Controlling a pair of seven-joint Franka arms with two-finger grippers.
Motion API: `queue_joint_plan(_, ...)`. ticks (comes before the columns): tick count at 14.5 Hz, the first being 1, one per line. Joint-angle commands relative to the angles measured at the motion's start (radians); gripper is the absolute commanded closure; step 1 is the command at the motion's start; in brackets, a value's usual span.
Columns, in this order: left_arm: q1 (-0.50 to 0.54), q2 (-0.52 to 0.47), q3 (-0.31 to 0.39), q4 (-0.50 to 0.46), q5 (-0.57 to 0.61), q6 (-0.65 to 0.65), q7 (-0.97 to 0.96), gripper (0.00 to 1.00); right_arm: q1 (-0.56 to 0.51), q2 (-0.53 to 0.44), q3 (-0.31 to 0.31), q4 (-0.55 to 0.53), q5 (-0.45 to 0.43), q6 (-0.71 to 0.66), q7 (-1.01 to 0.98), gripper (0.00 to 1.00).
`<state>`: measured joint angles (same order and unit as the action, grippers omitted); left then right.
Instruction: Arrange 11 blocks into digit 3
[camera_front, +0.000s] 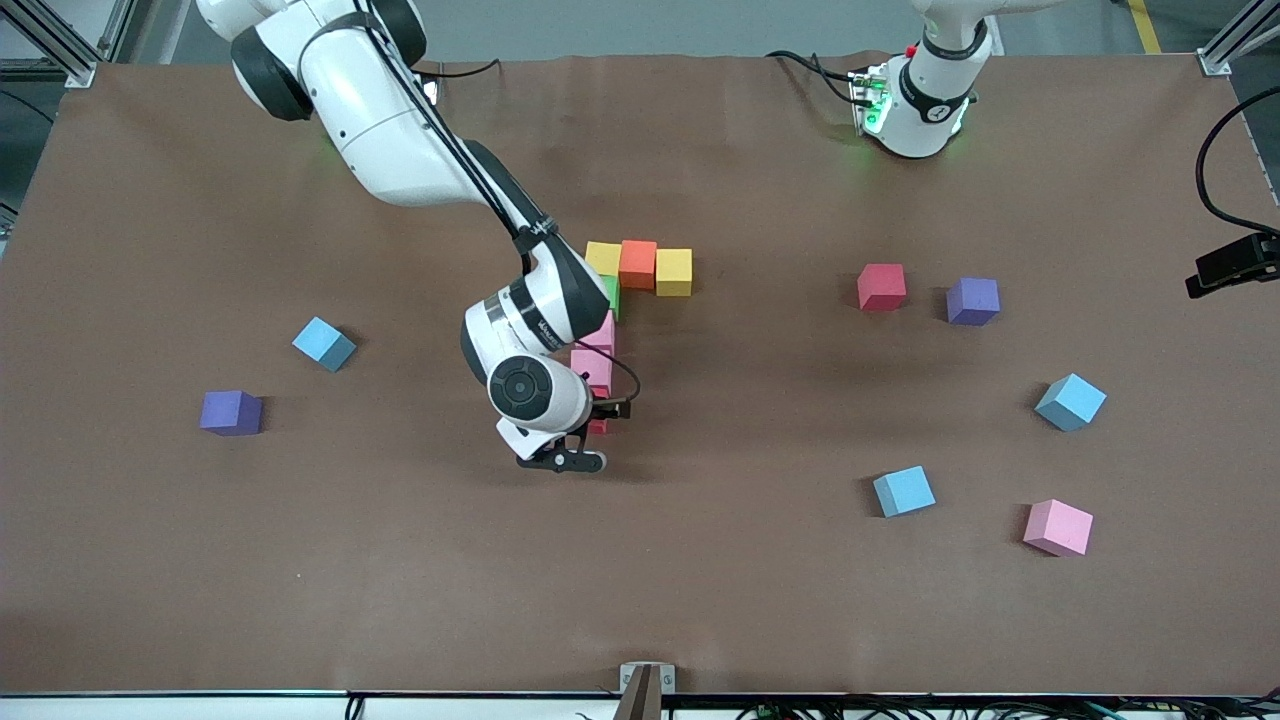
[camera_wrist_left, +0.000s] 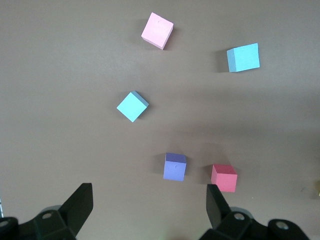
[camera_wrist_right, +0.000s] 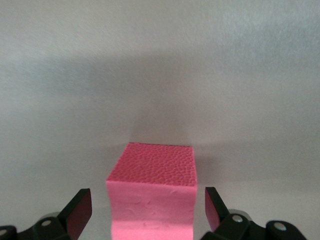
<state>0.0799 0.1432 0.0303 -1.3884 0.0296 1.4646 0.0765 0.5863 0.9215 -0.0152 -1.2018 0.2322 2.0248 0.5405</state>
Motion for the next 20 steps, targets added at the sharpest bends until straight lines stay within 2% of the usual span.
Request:
queue_joint_plan(1, 0.000, -0.014, -0.004, 0.000, 0.007, -0.015, 0.006, 0.00, 0.007, -0.047, -0.002, 0.002, -0.008, -0.069, 0.010, 0.00)
queue_joint_plan(4, 0.000, -0.014, -0.004, 0.000, 0.007, -0.015, 0.006, 0.00, 0.012, -0.098, -0.018, 0.010, -0.008, -0.158, 0.006, 0.00)
queue_joint_plan(6, 0.000, -0.020, -0.003, 0.000, 0.007, -0.024, 0.006, 0.00, -0.017, -0.173, -0.029, 0.010, -0.010, -0.222, 0.010, 0.00)
queue_joint_plan(11, 0.000, -0.028, 0.000, -0.001, 0.012, -0.047, 0.006, 0.00, -0.034, -0.329, -0.178, 0.004, -0.008, -0.259, -0.002, 0.00)
queue_joint_plan(13, 0.000, -0.025, 0.000, -0.001, 0.012, -0.047, 0.006, 0.00, -0.033, -0.387, -0.239, 0.004, -0.008, -0.319, 0.001, 0.00)
queue_joint_plan(16, -0.005, -0.020, -0.001, -0.004, 0.007, -0.055, 0.006, 0.00, -0.034, -0.441, -0.331, 0.007, -0.007, -0.391, -0.004, 0.00)
queue_joint_plan(20, -0.009, -0.019, -0.012, -0.001, 0.019, -0.056, 0.005, 0.00, -0.034, -0.503, -0.411, 0.001, -0.019, -0.448, -0.039, 0.00)
